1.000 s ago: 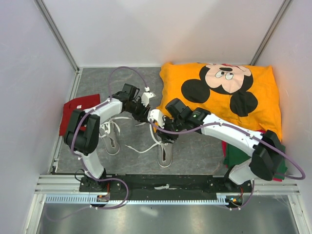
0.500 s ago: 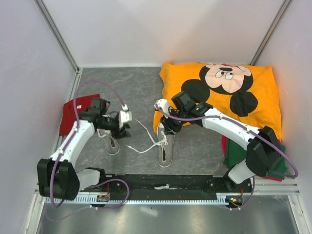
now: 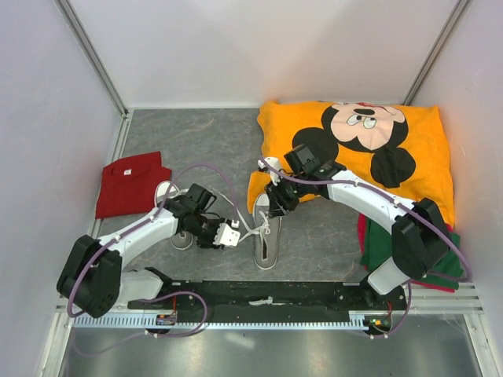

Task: Tie the shoes

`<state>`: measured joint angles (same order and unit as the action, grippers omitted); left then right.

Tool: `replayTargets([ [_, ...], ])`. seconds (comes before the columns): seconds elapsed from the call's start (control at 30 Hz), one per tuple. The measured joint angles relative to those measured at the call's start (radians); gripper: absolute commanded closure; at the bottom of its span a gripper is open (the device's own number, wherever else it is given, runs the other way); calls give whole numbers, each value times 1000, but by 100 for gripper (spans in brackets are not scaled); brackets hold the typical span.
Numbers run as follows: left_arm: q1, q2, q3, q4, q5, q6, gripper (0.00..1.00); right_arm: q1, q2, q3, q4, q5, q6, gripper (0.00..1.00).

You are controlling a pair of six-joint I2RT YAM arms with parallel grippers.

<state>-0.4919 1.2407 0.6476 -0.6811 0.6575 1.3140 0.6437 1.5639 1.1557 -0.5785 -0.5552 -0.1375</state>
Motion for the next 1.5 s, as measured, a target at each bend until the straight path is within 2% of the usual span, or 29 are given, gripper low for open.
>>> replayTargets([
  [0.03,-17,10,-9,21,-14,0,50,-4,3,-3,1,-2,3,67],
  [0.2,-63,57,-34,78,-62,0,55,-14,12,-10,10,-2,14,70],
  [0.3,-79,66,-43,104,-83,0,59,-15,30,-10,24,-19,26,68],
  [0.43,-99,69,-49,117,-92,-1,76,-13,59,-10,32,-51,41,62],
  [0.53,-104,78,-49,127,-98,-3,84,-5,69,-10,32,-58,39,62],
  [0.8,-106,90,-49,144,-91,-30,91,59,81,-8,28,-60,11,59],
  [0.93,-106,93,-49,162,-82,-46,98,85,93,-6,17,-52,-11,60],
  [1.1,-106,95,-49,175,-64,-79,98,94,106,2,7,-25,-40,68],
  [1.2,-106,77,-49,177,-41,-97,98,95,106,6,2,-8,-49,88],
  [1.23,-106,64,-49,178,-31,-101,98,94,106,6,2,-3,-53,100],
  [1.5,-106,0,-25,177,39,-214,99,90,97,7,-3,21,-55,100],
])
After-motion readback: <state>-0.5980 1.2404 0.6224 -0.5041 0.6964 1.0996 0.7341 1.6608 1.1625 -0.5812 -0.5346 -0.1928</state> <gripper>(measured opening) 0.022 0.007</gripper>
